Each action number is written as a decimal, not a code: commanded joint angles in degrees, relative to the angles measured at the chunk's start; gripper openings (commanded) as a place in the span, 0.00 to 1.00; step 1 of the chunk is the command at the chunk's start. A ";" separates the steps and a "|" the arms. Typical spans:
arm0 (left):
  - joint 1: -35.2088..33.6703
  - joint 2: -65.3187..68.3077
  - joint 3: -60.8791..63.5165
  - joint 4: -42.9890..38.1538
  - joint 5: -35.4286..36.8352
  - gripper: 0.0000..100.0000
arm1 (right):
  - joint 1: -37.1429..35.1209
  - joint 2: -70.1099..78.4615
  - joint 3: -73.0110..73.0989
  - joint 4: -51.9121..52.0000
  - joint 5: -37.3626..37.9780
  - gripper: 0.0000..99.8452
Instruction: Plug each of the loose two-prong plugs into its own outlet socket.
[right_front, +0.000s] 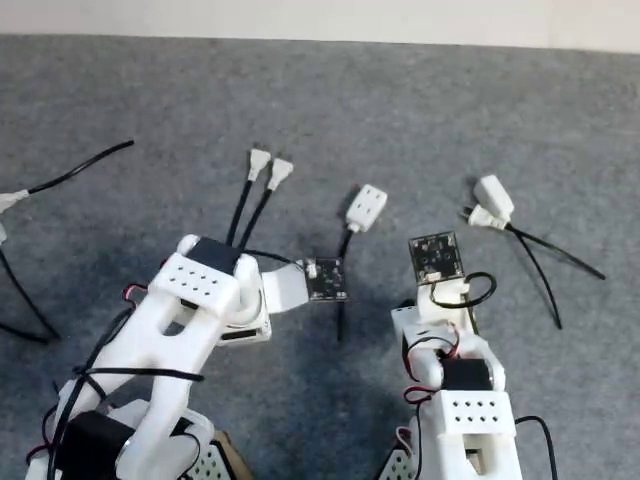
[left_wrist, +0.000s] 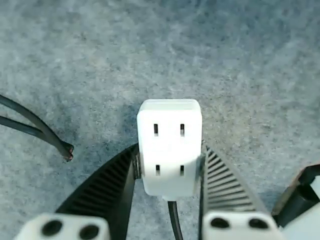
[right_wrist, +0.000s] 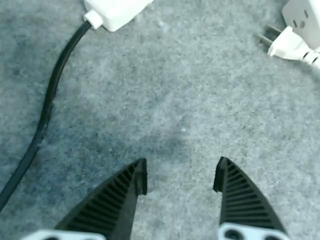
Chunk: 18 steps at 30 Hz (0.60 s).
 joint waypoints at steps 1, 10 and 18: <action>1.10 -1.19 0.84 0.18 -0.70 0.00 | -0.66 0.48 -0.31 -1.10 -0.44 0.22; 7.34 -1.45 4.35 -3.52 12.66 0.06 | -0.66 0.57 -0.31 -1.10 -0.44 0.22; 9.71 -1.63 4.35 -8.00 18.11 0.22 | -0.66 0.57 -0.31 -1.10 -0.44 0.22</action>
